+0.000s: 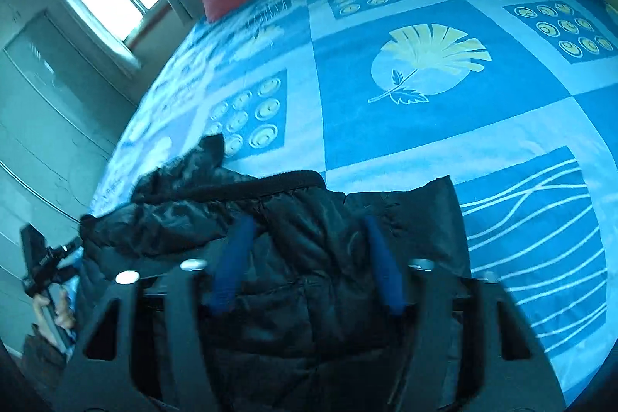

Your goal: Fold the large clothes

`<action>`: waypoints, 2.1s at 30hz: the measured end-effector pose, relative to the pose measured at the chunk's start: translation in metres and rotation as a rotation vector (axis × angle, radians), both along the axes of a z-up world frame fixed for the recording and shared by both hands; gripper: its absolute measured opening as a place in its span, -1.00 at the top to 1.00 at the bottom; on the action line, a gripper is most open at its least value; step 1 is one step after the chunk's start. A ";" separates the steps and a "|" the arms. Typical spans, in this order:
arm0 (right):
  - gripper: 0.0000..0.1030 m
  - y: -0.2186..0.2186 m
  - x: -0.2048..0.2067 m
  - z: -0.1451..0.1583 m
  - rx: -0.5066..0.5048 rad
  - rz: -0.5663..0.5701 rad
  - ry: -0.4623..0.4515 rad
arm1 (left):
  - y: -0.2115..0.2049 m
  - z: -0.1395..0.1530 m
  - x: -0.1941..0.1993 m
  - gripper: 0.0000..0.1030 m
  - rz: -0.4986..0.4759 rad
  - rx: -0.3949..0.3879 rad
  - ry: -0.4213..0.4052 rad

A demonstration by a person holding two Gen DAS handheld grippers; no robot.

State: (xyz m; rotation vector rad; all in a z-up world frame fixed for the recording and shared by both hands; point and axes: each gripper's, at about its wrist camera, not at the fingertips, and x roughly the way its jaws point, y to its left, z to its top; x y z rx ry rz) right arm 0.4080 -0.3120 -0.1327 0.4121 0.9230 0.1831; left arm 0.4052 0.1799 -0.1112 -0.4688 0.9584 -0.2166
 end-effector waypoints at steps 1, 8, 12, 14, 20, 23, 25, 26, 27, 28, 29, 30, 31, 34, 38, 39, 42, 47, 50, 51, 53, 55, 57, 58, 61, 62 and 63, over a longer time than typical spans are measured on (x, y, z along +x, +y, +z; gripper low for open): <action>0.56 0.003 -0.001 -0.001 -0.009 0.007 -0.007 | -0.005 0.000 0.001 0.25 -0.005 0.050 0.006; 0.83 0.010 -0.009 0.033 -0.080 0.000 -0.156 | -0.020 0.025 -0.002 0.69 0.000 0.142 -0.095; 0.83 0.012 0.009 0.037 -0.113 -0.037 -0.164 | -0.028 0.036 0.014 0.70 0.036 0.205 -0.143; 0.83 0.012 0.018 0.029 -0.121 -0.051 -0.141 | -0.033 0.029 0.025 0.70 0.040 0.242 -0.125; 0.78 0.011 0.043 -0.020 -0.151 -0.077 -0.025 | -0.033 -0.015 0.045 0.68 0.057 0.295 -0.041; 0.69 0.011 0.049 -0.035 -0.149 -0.082 -0.015 | -0.030 -0.027 0.050 0.66 0.064 0.283 -0.032; 0.68 0.012 0.051 -0.041 -0.152 -0.089 -0.015 | -0.031 -0.036 0.051 0.60 0.073 0.288 -0.043; 0.67 0.013 0.052 -0.041 -0.157 -0.089 -0.014 | -0.032 -0.038 0.051 0.58 0.077 0.292 -0.044; 0.66 0.013 0.053 -0.041 -0.161 -0.089 -0.010 | -0.033 -0.040 0.052 0.53 0.080 0.299 -0.041; 0.65 0.014 0.053 -0.040 -0.162 -0.087 -0.005 | -0.032 -0.038 0.052 0.51 0.079 0.294 -0.038; 0.62 0.013 0.053 -0.039 -0.154 -0.084 0.001 | -0.031 -0.037 0.052 0.51 0.079 0.283 -0.035; 0.58 0.012 0.053 -0.037 -0.145 -0.081 0.005 | -0.027 -0.033 0.051 0.49 0.081 0.266 -0.030; 0.49 0.011 0.051 -0.032 -0.144 -0.085 0.013 | -0.025 -0.029 0.049 0.43 0.085 0.261 -0.028; 0.10 0.008 0.036 -0.009 -0.161 -0.140 -0.030 | -0.016 -0.005 0.034 0.26 0.117 0.256 -0.051; 0.10 0.028 0.017 0.025 -0.146 -0.136 -0.125 | -0.018 0.034 0.012 0.18 0.172 0.251 -0.149; 0.10 0.045 0.016 0.031 -0.139 -0.104 -0.142 | -0.026 0.042 0.009 0.18 0.162 0.237 -0.171; 0.10 0.086 0.022 0.034 -0.129 -0.012 -0.148 | -0.072 0.054 0.006 0.17 0.066 0.193 -0.206; 0.10 0.143 0.038 0.017 -0.185 0.070 -0.128 | -0.142 0.029 0.019 0.06 -0.050 0.198 -0.186; 0.10 0.160 0.046 -0.001 -0.249 0.089 -0.098 | -0.167 0.000 0.030 0.06 -0.075 0.247 -0.136; 0.10 0.162 0.048 -0.006 -0.259 0.092 -0.089 | -0.170 -0.008 0.033 0.05 -0.079 0.268 -0.123; 0.06 0.164 0.052 -0.018 -0.261 0.096 -0.070 | -0.171 -0.022 0.037 0.03 -0.080 0.280 -0.098; 0.06 0.167 0.052 -0.025 -0.281 0.093 -0.076 | -0.173 -0.031 0.040 0.02 -0.082 0.302 -0.096; 0.06 0.171 0.051 -0.030 -0.317 0.090 -0.089 | -0.177 -0.036 0.039 0.02 -0.083 0.332 -0.098; 0.06 0.173 0.051 -0.031 -0.327 0.088 -0.094 | -0.179 -0.039 0.040 0.02 -0.083 0.343 -0.099; 0.05 0.171 0.051 -0.037 -0.323 0.084 -0.103 | -0.180 -0.044 0.041 0.01 -0.083 0.355 -0.102; 0.05 0.171 0.052 -0.037 -0.321 0.084 -0.102 | -0.179 -0.045 0.041 0.01 -0.083 0.351 -0.104; 0.05 0.171 0.052 -0.038 -0.321 0.084 -0.103 | -0.179 -0.046 0.041 0.02 -0.084 0.346 -0.105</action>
